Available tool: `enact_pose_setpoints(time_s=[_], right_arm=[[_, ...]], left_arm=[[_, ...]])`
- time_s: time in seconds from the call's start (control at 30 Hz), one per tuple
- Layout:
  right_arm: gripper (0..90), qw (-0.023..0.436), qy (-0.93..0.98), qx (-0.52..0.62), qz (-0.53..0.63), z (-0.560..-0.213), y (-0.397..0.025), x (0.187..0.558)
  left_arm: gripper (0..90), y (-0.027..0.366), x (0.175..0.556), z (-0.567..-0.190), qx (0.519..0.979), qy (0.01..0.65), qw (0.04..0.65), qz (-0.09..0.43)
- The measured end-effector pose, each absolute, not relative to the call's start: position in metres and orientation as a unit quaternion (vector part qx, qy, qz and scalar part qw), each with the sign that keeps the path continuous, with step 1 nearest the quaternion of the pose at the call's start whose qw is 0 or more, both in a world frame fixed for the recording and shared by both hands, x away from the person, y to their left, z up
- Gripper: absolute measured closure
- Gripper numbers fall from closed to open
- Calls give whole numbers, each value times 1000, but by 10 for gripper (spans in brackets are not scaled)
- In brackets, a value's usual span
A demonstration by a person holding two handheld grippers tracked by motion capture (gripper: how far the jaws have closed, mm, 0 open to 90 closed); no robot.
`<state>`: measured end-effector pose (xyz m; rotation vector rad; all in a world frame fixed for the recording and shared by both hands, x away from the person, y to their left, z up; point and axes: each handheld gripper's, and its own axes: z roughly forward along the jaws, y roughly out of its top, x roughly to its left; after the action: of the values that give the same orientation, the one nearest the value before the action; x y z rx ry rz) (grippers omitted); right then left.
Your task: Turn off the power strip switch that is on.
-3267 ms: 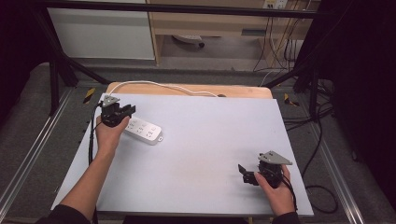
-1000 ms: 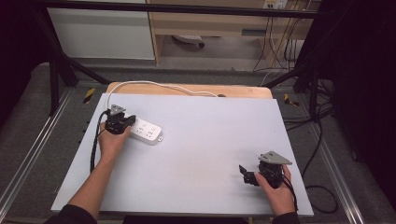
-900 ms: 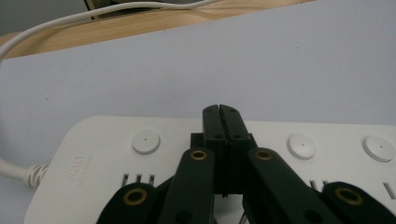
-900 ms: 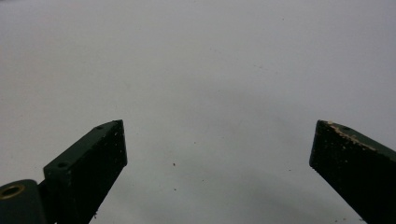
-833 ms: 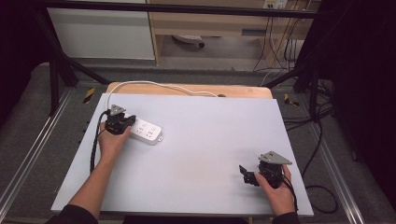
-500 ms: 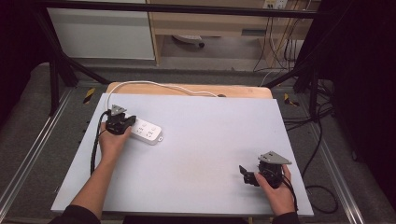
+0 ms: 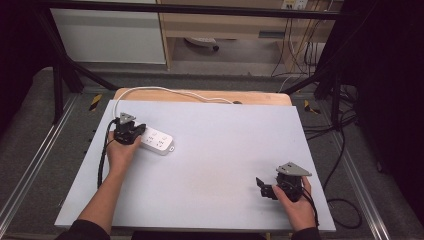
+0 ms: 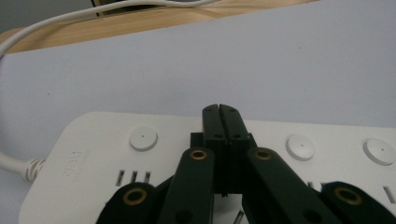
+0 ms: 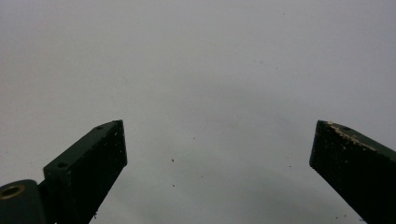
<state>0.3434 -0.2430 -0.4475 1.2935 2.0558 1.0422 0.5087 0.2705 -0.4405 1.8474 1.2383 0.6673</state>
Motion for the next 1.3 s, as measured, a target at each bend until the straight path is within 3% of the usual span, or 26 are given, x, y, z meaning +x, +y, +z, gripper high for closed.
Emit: enact_pose_setpoints(time_s=[0.93,1.3], right_arm=[[49,250,739,480,401,-448,-241,345],[51,250,738,474,410,-449,-239,349]], left_arm=[[900,268,513,-437,729,489,393,275],[900,274,502,-413,667,506,476,269]])
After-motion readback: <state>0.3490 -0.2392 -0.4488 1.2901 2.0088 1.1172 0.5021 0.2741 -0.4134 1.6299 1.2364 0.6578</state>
